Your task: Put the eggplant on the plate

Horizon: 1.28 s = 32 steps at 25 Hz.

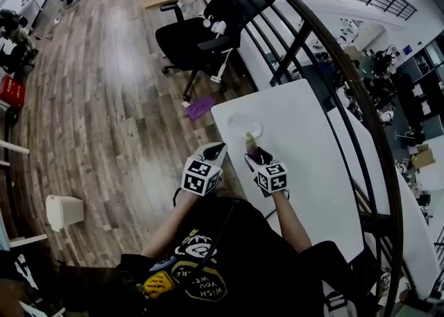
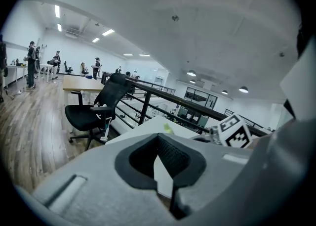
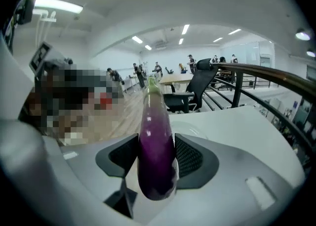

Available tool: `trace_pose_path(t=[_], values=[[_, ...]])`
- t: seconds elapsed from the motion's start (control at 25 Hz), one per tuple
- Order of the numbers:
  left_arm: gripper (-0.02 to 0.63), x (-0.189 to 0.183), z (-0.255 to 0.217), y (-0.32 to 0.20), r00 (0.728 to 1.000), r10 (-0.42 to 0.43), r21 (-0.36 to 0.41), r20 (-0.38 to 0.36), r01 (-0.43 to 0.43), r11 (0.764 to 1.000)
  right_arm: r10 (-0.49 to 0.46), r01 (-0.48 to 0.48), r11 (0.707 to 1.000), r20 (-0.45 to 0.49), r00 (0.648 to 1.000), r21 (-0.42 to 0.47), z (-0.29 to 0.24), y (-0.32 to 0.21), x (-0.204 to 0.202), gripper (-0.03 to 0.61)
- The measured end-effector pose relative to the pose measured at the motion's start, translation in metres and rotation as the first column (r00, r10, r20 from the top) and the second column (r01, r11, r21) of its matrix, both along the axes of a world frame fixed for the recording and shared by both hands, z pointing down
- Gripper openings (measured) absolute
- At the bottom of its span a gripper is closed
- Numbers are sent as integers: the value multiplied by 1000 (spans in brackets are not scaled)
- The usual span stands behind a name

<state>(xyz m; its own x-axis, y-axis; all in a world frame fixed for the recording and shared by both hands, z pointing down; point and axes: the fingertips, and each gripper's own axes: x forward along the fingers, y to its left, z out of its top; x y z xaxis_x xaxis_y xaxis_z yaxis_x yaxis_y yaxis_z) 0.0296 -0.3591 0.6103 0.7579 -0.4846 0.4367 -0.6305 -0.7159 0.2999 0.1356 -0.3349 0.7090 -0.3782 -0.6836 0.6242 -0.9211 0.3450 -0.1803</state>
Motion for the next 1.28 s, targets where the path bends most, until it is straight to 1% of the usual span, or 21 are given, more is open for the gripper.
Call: trace_pose_path(t=[0.12,0.2,0.24,0.28,0.36,0.4,0.44,0.48,0.56,0.68,0.72,0.76,0.84,0.92,1.0,1.08,1.12,1.16,1.2,1.24,1.28], values=[[2,-7,4,-15,1000,8,3,12,-8,1000,-57,48,995,-107,993,-92,42,-47,14,232],[2,-18,8,-20,1000,-13,-1,14,13,1000,-136,108,984,-211,968,-142,64,-77,22,232],[2,-26,10,-23,999,-31,-4,16,31,1000,-207,163,972,-289,935,-171,74,-92,25,232],[2,-35,12,-28,998,-52,-9,20,52,999,-294,230,951,-371,881,-208,85,-105,25,232],[2,-51,18,-32,995,-95,-28,26,96,995,-456,349,889,-492,742,-298,106,-122,24,232],[2,-59,19,-33,993,-115,-36,29,116,993,-508,380,861,-521,686,-340,116,-127,24,232],[2,-65,20,-33,990,-135,-44,32,136,990,-539,392,842,-533,653,-371,125,-132,24,232],[2,-71,19,-33,988,-153,-48,33,154,987,-554,394,832,-535,638,-391,132,-137,23,233],[2,-80,16,-32,983,-178,-51,35,179,982,-568,388,821,-528,631,-420,141,-144,21,233],[2,-80,17,-27,985,-170,-61,42,172,983,-590,368,799,-504,631,-475,155,-144,21,233],[3,-78,20,-25,987,-154,-67,48,157,985,-588,364,800,-502,634,-477,158,-144,21,236],[2,-75,22,-22,989,-137,-72,49,140,987,-579,365,808,-506,640,-463,157,-144,21,238],[2,-72,22,-19,993,-110,-73,46,113,991,-540,373,839,-525,658,-396,146,-146,20,288],[2,-70,19,-18,994,-99,-64,40,101,993,-459,355,888,-533,711,-291,123,-145,21,293],[2,-70,17,-18,995,-95,-64,25,97,993,-342,295,940,-493,800,-172,94,-136,22,293],[2,-65,16,-18,996,-86,-66,4,86,994,-193,187,981,-402,895,-55,67,-117,24,288],[2,-61,16,-17,997,-78,-61,-6,77,995,-100,108,994,-334,937,6,53,-104,25,273],[2,-55,15,-16,997,-70,-46,-14,69,997,4,16,997,-252,968,79,37,-87,27,224],[2,-50,13,-15,998,-62,-17,-19,62,998,108,-82,984,-164,980,158,18,-69,29,120],[2,-45,9,-15,998,-53,29,-20,53,998,198,-176,957,-77,977,232,-2,-50,29,5],[2,-40,4,-14,999,-42,84,-20,44,996,268,-258,922,4,963,289,-21,-29,28,2]])
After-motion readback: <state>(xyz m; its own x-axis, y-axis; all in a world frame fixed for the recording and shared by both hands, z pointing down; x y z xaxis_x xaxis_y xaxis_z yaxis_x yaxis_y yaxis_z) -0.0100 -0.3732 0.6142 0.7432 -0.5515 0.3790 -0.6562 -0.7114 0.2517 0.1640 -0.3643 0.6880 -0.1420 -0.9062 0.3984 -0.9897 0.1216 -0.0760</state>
